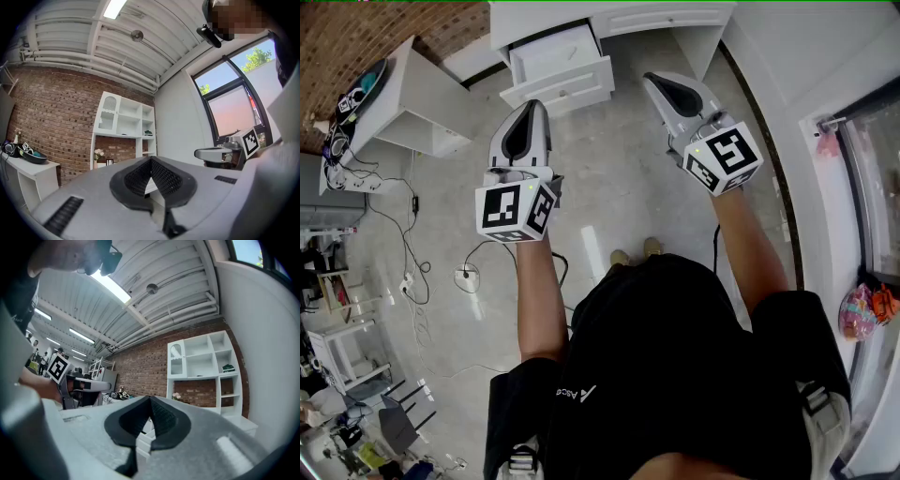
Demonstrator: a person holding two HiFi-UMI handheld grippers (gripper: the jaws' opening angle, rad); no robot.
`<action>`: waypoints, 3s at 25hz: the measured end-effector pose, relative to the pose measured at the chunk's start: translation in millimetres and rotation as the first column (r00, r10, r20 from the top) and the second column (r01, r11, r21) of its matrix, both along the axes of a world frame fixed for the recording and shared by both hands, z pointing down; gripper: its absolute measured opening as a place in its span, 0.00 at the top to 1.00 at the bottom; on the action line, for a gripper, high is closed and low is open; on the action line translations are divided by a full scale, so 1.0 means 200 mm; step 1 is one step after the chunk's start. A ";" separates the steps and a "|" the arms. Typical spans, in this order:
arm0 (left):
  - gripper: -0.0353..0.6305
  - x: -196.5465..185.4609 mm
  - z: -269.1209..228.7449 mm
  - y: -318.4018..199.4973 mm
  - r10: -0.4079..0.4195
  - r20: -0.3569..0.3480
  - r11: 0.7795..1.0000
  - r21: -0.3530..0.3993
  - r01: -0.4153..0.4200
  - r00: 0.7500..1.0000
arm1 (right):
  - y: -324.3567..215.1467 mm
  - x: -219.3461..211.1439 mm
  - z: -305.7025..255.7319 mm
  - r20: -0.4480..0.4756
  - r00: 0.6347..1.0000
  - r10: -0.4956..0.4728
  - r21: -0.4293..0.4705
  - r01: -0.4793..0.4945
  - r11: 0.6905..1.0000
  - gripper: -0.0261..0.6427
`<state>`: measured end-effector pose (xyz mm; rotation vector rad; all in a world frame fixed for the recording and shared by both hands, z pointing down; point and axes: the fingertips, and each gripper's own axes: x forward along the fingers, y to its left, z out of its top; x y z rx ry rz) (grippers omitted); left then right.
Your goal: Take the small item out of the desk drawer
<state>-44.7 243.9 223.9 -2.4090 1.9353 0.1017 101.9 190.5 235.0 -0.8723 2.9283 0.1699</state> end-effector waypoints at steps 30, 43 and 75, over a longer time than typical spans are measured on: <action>0.86 -0.42 0.01 -0.02 0.028 -0.013 0.999 0.017 -0.028 1.000 | 0.04 -0.41 -0.01 -0.033 0.999 0.023 0.033 -0.022 0.999 0.96; 0.66 -0.61 0.17 -0.45 0.020 0.018 0.998 -0.058 -0.019 1.000 | -0.34 -0.57 0.09 -0.053 0.998 0.027 0.035 -0.025 0.999 0.96; 0.62 -0.86 1.37 -2.56 0.057 0.130 0.752 -0.658 0.043 0.990 | -2.52 -0.73 0.54 -0.136 0.989 -0.056 -0.071 0.047 0.996 0.96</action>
